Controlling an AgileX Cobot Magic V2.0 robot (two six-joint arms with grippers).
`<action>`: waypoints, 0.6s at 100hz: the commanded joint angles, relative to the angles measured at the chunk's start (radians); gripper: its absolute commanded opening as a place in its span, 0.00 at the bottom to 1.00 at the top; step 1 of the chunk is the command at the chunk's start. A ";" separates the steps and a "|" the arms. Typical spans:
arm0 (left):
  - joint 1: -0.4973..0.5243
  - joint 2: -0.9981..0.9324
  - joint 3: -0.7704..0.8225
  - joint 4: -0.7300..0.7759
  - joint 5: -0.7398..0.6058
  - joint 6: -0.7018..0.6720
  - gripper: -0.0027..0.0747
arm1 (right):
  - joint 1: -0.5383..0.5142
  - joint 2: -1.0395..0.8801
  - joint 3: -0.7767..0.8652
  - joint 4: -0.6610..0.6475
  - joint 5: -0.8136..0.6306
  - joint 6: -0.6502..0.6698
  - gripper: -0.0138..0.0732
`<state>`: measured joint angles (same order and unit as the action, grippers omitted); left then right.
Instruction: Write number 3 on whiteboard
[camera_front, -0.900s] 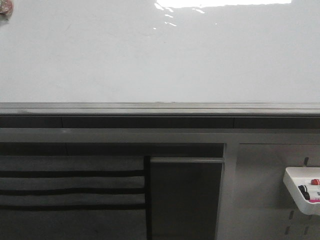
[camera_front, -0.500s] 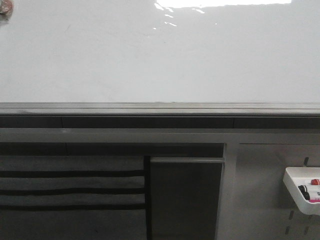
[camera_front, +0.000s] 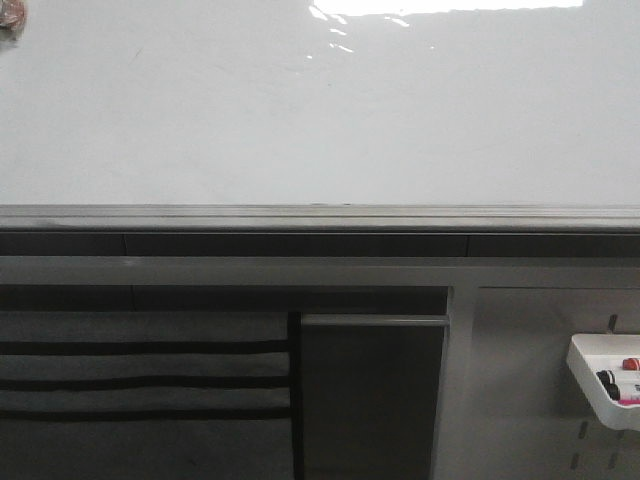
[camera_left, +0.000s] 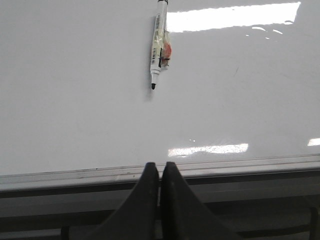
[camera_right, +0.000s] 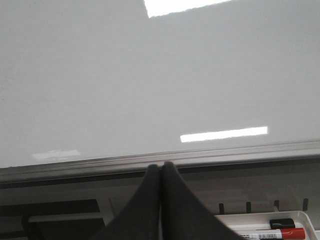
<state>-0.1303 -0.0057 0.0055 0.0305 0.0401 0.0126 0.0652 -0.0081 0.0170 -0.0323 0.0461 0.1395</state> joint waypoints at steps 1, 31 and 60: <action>-0.003 -0.032 0.003 -0.002 -0.070 -0.013 0.01 | -0.006 -0.021 0.021 -0.052 -0.086 -0.008 0.07; -0.003 -0.032 0.003 -0.002 -0.070 -0.013 0.01 | -0.006 -0.021 0.021 -0.129 -0.074 -0.008 0.07; -0.003 -0.032 0.003 -0.002 -0.070 -0.013 0.01 | -0.006 -0.021 0.021 -0.129 -0.077 -0.008 0.07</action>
<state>-0.1303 -0.0057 0.0055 0.0305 0.0401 0.0126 0.0652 -0.0081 0.0170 -0.1480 0.0461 0.1395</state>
